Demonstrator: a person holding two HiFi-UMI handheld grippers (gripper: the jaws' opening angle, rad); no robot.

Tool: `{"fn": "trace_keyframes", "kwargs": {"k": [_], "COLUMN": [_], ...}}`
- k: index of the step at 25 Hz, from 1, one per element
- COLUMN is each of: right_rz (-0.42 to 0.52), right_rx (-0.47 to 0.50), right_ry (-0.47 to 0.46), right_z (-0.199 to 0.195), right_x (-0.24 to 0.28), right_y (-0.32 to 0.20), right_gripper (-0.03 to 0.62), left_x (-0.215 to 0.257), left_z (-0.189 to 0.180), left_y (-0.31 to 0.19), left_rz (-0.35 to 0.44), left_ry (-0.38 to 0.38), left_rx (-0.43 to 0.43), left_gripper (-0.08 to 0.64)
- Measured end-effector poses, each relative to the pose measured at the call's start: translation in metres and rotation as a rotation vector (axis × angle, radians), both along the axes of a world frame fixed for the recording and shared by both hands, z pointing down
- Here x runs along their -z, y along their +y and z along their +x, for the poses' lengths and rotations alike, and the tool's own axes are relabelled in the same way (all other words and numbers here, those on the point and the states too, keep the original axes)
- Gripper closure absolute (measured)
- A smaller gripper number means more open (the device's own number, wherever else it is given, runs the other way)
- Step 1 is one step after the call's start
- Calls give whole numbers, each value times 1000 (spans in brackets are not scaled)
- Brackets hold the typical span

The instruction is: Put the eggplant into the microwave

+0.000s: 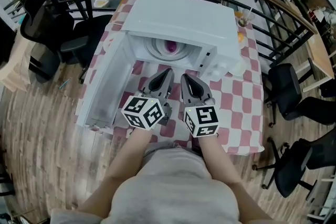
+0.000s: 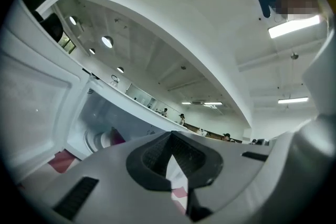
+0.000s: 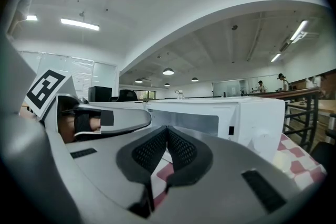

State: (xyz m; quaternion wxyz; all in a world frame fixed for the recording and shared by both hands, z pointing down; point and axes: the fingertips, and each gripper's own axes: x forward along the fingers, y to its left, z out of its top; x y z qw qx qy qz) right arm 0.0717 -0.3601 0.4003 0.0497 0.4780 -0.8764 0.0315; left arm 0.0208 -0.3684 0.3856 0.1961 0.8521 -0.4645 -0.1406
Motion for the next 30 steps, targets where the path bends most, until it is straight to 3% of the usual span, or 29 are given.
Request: {"fn": "trace_keyframes", "kwargs": {"k": [5, 10, 16, 30], "right_rz": [8, 16, 18, 14], "right_rx": [-21, -35, -63, -81], "right_ry": [2, 5, -4, -14], "right_z": [3, 6, 13, 23], "right_x": [2, 5, 8, 7], "right_y": [2, 5, 6, 9], "right_gripper": [568, 568, 568, 568], "left_x": [1, 2, 6, 5], "left_z": [10, 17, 29, 37], "left_y": [5, 8, 13, 18], "left_rz": [51, 73, 136, 144], "left_ry": [-129, -172, -277, -297], "left_rx": [-21, -40, -67, -73], "left_gripper": [557, 557, 557, 557]}}
